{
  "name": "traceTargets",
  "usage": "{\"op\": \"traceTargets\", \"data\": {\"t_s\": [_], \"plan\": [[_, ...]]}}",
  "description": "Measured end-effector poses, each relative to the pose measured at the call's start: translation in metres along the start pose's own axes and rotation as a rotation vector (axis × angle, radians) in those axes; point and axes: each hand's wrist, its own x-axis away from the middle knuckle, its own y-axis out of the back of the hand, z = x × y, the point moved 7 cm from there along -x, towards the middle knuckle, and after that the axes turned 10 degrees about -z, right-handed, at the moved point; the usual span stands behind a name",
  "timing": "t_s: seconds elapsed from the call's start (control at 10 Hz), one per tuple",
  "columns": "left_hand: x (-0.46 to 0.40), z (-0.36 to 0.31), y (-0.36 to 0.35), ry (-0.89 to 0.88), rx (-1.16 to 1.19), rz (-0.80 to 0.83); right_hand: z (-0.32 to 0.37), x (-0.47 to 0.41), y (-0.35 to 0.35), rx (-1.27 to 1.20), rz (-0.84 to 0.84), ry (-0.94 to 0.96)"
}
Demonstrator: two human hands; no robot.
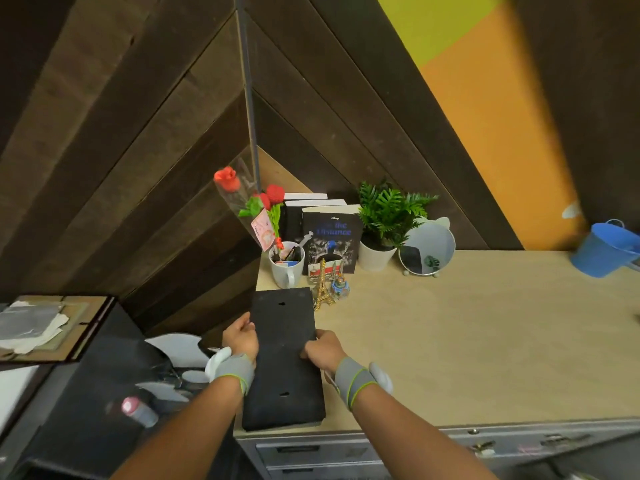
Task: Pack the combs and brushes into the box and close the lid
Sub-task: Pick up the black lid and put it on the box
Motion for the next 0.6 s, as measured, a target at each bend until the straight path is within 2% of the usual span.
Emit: {"op": "traceTargets", "data": {"t_s": [0.5, 0.6], "plan": [[0.005, -0.013, 0.0, -0.044, -0.107, 0.04, -0.01, -0.005, -0.003, -0.003, 0.007, -0.02], [0.011, -0.025, 0.0, -0.074, -0.098, 0.002, -0.007, -0.007, 0.006, -0.049, -0.03, -0.045]]}}
